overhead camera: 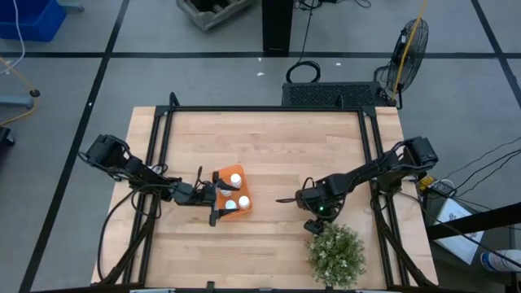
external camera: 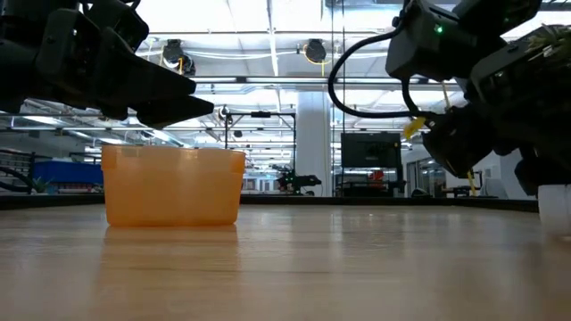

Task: Pick and place pill bottles into a basket
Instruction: Put the white medicine bottle into the orange bin

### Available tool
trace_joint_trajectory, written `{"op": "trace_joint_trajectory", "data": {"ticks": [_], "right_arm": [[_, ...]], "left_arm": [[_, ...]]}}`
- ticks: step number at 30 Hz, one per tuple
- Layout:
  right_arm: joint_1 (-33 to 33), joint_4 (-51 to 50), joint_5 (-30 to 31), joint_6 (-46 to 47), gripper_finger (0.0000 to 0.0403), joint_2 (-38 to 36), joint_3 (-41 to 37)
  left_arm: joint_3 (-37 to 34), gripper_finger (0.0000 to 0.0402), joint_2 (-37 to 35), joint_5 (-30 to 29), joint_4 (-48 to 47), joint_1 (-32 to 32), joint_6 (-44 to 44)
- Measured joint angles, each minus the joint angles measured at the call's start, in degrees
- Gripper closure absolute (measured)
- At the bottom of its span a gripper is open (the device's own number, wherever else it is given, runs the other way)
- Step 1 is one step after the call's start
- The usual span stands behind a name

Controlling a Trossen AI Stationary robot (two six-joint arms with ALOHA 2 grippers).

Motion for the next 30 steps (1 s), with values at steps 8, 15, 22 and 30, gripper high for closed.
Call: {"op": "trace_joint_trajectory", "data": {"ticks": [8, 15, 22, 30], "right_arm": [[-0.01, 7.12, -1.12, 4.03, 0.0117, 0.50, -2.37], [0.35, 7.45, -2.32, 3.86, 0.0117, 1.15, -2.35], [1.04, 7.11, -1.52, 3.46, 0.0157, 1.20, -2.37], [-0.69, 7.66, 1.26, 0.94, 0.0249, 1.27, -2.42]], "left_arm": [[0.00, 0.0066, 0.00, -0.02, 0.01, 0.00, 0.01], [0.00, 0.0066, 0.00, -0.07, 0.00, 0.00, 0.01], [0.00, 0.0066, 0.00, -0.12, 0.00, 0.00, 0.01], [0.00, 0.0066, 0.00, -0.14, -0.01, 0.00, 0.03]]}}
